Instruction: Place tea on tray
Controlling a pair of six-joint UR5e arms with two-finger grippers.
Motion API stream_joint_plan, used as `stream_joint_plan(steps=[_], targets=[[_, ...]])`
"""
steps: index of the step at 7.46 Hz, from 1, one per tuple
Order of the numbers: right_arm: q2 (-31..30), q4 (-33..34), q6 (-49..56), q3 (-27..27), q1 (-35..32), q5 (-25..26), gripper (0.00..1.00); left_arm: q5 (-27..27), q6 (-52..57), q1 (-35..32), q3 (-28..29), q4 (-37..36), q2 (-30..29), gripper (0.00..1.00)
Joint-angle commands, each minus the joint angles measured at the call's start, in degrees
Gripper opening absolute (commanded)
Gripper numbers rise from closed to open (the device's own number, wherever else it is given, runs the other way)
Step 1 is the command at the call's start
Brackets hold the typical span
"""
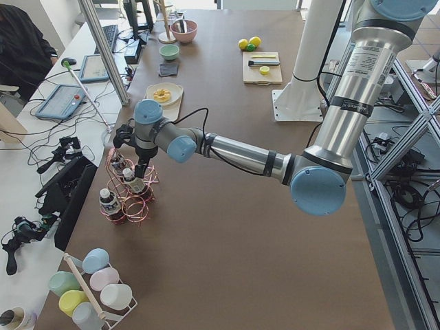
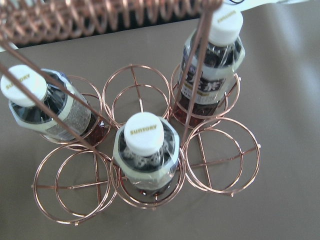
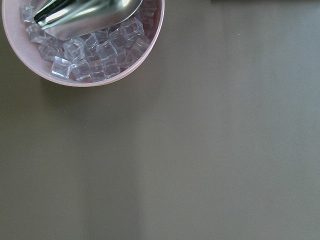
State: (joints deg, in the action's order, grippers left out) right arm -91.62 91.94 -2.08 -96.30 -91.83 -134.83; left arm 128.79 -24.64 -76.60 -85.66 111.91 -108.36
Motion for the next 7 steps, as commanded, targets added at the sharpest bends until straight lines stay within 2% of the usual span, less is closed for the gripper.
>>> stream_joint_plan(steps=[1, 2, 4, 7], targets=[[0.0, 0.0, 0.0, 0.1, 0.2, 0.1, 1.00, -4.0, -1.8, -0.1, 2.2, 1.2, -2.3, 0.97], [0.0, 0.0, 0.0, 0.1, 0.3, 0.1, 1.00, -7.9, -2.1, -0.1, 2.8, 4.5, -2.1, 0.97], [0.0, 0.1, 0.0, 0.1, 0.3, 0.0, 1.00, -9.3, -2.3, -0.1, 8.6, 12.9, -2.2, 0.97], [0.0, 0.0, 0.1, 0.2, 0.3, 0.2, 1.00, -9.2, -6.9, 0.7, 9.1, 14.9, -3.3, 0.95]])
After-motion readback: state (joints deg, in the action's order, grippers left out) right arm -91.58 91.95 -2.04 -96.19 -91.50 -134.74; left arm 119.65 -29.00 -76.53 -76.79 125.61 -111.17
